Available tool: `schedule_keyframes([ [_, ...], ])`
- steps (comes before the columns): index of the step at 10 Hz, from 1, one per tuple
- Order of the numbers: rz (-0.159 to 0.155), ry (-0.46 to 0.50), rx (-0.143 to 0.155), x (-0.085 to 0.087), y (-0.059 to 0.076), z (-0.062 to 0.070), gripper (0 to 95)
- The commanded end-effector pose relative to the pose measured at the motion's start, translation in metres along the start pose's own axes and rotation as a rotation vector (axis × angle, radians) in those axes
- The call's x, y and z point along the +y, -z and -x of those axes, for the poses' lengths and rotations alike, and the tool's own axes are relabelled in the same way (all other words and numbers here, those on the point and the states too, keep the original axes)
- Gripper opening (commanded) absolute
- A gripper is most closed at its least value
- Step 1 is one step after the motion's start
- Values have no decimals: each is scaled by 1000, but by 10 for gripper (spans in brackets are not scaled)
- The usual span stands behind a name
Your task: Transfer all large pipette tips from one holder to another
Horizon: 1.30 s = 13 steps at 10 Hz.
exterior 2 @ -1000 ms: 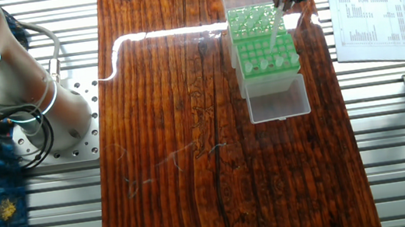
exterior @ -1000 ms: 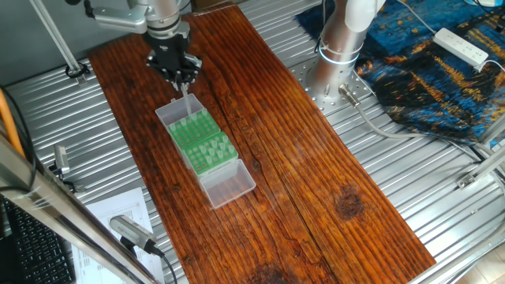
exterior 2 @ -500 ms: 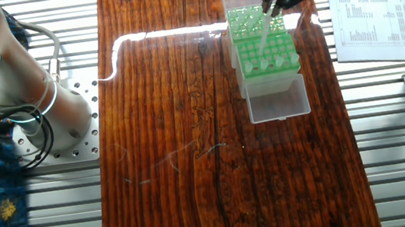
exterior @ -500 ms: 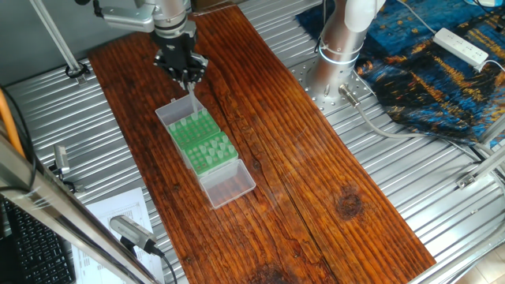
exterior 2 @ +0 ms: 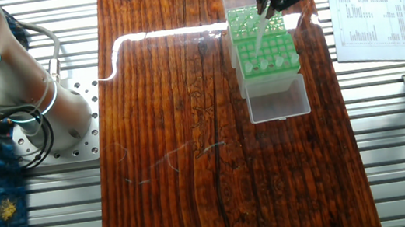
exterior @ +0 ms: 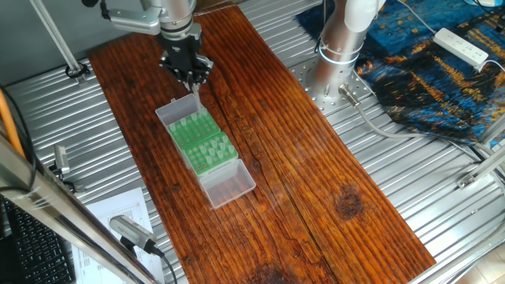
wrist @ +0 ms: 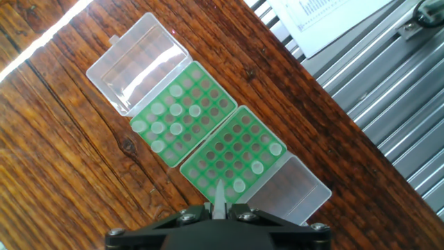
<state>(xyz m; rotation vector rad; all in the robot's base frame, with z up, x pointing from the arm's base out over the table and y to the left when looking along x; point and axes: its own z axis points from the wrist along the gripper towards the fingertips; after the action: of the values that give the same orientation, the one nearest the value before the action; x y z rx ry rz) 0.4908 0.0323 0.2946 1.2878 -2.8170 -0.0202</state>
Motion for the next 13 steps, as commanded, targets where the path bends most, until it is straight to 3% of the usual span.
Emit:
schedule_keyframes([
  [1,-3,-2,5,1,-1,-1,0],
  [13,-16,-9,-1,5,-9,-6,0],
])
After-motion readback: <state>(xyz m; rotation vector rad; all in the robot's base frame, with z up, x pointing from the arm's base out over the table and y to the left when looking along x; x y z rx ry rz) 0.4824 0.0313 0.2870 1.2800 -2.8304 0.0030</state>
